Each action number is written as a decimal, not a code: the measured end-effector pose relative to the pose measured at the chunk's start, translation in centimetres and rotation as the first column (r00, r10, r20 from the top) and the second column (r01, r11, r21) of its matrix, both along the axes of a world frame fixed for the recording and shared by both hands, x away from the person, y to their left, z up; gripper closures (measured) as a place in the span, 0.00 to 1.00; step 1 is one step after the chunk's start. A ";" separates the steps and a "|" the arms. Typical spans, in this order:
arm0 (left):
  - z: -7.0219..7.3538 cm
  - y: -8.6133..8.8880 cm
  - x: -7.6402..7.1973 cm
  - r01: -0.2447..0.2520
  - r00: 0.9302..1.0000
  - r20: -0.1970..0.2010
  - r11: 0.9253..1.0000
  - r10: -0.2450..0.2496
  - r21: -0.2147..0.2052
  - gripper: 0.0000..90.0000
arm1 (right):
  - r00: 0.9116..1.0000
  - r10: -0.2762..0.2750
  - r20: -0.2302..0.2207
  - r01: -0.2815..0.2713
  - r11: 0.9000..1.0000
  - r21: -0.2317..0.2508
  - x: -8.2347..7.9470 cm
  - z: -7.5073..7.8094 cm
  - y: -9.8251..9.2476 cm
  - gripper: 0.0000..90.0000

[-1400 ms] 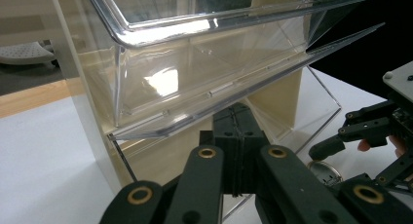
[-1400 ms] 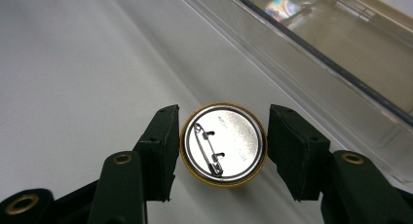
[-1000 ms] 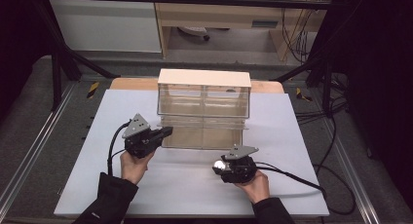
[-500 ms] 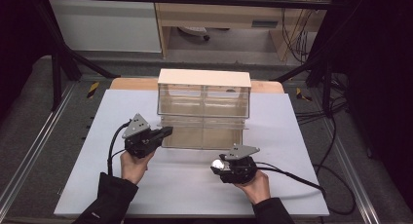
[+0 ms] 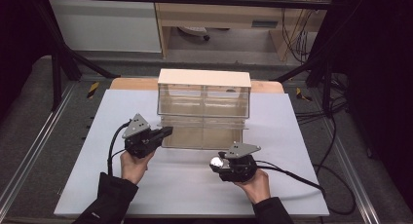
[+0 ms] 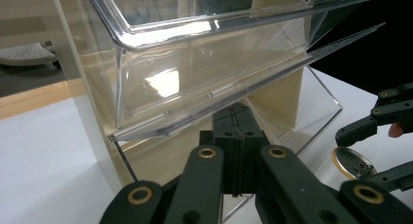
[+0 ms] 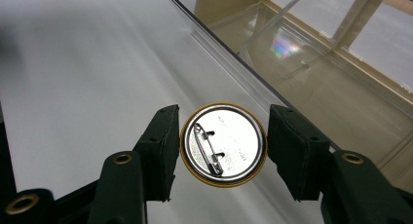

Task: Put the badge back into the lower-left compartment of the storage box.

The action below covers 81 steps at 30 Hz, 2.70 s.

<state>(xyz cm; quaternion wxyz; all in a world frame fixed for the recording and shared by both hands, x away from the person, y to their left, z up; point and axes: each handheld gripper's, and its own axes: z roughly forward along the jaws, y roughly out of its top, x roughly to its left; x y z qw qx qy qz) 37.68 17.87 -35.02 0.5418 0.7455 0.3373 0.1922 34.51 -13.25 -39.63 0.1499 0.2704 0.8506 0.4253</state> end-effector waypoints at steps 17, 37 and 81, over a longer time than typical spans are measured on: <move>0.0 0.0 0.0 -0.001 1.000 0.002 1.000 0.001 0.000 0.99 | 1.000 0.015 0.027 -0.015 0.999 0.030 0.1 1.5 1.0 0.52; 0.1 0.0 0.0 -0.001 1.000 0.005 1.000 0.001 0.001 0.99 | 0.999 0.023 0.046 -0.026 0.998 0.061 1.0 2.3 4.0 0.52; 0.2 0.1 -0.1 -0.004 1.000 0.008 1.000 0.004 -0.002 0.99 | 0.994 -0.051 0.096 0.038 0.990 0.133 4.2 1.4 8.0 0.52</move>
